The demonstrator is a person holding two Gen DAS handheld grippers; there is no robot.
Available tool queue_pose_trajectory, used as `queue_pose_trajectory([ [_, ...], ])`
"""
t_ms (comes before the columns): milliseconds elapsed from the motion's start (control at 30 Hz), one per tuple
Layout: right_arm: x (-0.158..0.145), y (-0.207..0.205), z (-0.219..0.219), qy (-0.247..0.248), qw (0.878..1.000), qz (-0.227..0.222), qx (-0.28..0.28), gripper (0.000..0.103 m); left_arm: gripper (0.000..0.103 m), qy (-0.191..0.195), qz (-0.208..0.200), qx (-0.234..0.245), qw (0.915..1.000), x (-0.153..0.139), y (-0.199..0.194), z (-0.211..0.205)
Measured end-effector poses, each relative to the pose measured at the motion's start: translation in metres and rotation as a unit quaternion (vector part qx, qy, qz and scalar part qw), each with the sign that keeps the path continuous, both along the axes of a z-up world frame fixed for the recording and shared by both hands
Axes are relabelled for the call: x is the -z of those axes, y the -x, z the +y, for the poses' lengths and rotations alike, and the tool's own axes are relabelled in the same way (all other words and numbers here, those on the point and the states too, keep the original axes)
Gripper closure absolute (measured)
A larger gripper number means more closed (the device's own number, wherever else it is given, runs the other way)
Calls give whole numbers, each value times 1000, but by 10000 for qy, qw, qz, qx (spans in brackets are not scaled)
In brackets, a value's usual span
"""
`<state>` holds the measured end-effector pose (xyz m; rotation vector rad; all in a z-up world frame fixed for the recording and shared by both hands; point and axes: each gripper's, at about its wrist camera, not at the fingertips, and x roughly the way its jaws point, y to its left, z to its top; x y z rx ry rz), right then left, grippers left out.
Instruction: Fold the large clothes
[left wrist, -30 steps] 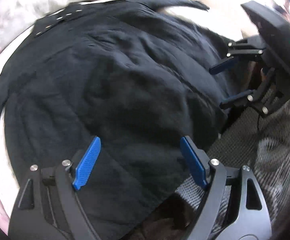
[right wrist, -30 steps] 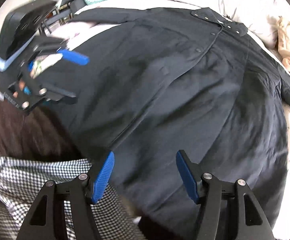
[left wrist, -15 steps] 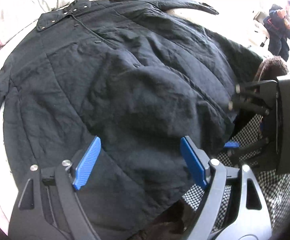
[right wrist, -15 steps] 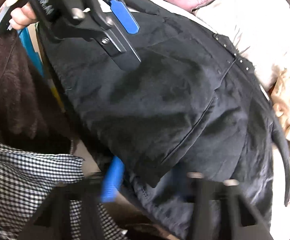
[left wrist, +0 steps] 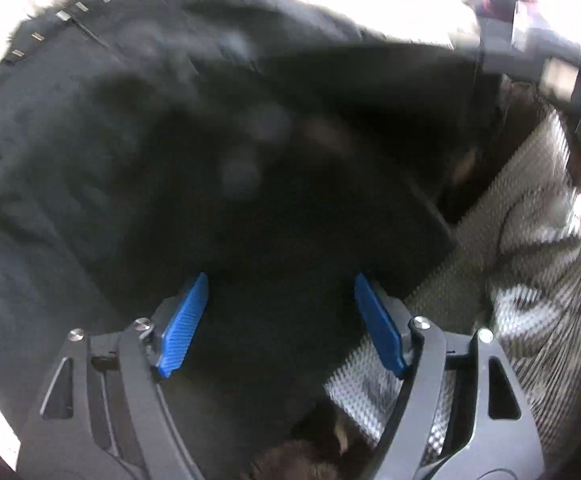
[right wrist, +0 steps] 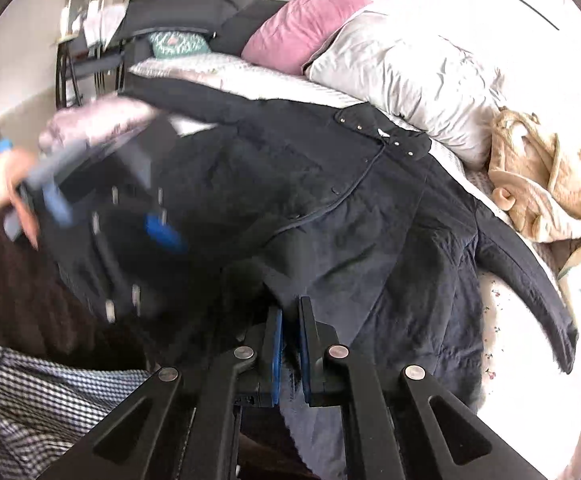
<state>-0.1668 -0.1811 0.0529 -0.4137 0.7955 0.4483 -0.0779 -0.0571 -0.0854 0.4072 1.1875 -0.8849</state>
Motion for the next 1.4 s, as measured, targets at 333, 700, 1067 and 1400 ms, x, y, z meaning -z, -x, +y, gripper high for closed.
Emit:
queue_pose_trajectory([
  [333,41,-11,12,-63,9856,1526,-733,91,27,108,-269,228,9993,-15,19,6],
  [700,59,-1,23,15,9642,2379,-1173,85,27,626,12,-48,9980,-28,17,34],
  [1067,88,6,44,578,9837,1392,-983,73,24,193,-272,840,9959,-12,50,-7],
  [1400,60,-18,22,-166,9947,756,-678,93,69,400,-775,155,9961,-6,39,-15],
])
